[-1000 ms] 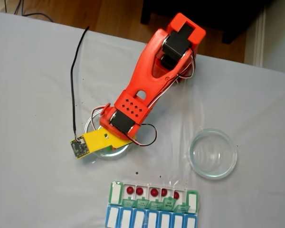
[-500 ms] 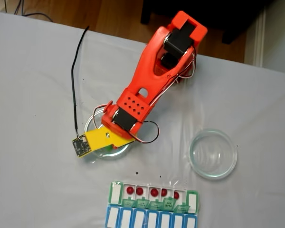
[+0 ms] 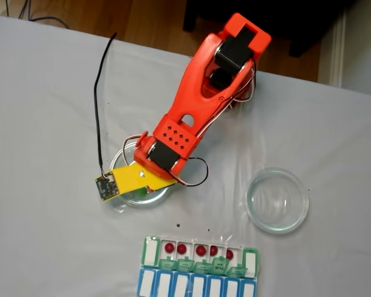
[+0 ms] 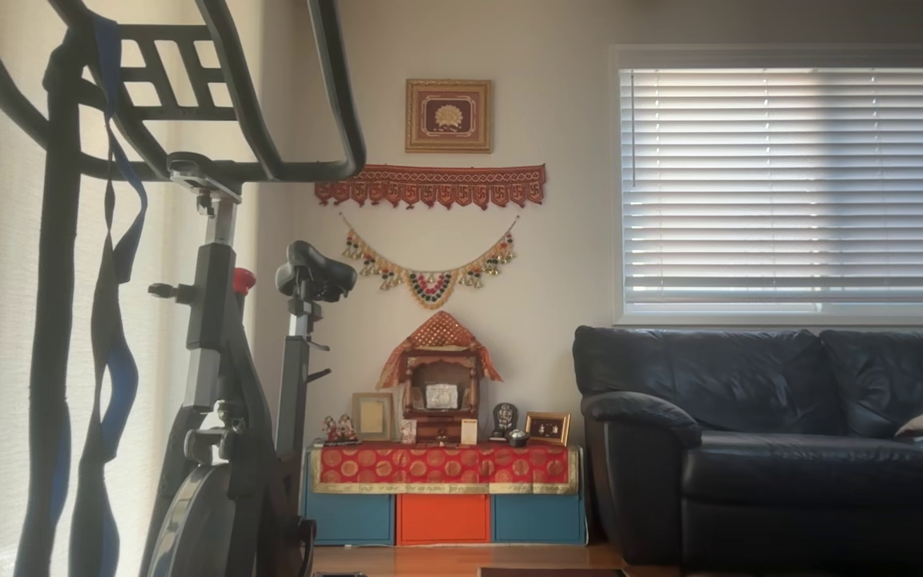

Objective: Sort medicines into box.

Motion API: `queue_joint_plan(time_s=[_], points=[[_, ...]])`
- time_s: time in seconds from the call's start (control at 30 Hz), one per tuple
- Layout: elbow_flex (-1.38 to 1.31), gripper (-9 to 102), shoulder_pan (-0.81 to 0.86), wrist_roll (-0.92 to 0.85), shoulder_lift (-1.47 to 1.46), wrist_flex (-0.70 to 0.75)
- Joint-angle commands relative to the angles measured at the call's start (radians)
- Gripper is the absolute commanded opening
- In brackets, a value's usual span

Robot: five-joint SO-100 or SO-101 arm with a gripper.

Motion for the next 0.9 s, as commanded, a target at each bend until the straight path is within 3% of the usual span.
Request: queue_joint_plan(time_s=[0.0, 0.23, 0.53, 0.87], points=[[-0.114, 1, -0.031, 0.018, 0.005, 0.037], [-0.189, 1, -0.072, 0.058, 0.081, 0.127], [-0.19, 1, -0.129, 0.187, 0.316, 0.115], [-0.413, 1, -0.296, 0.462, 0.285, 0.252]])
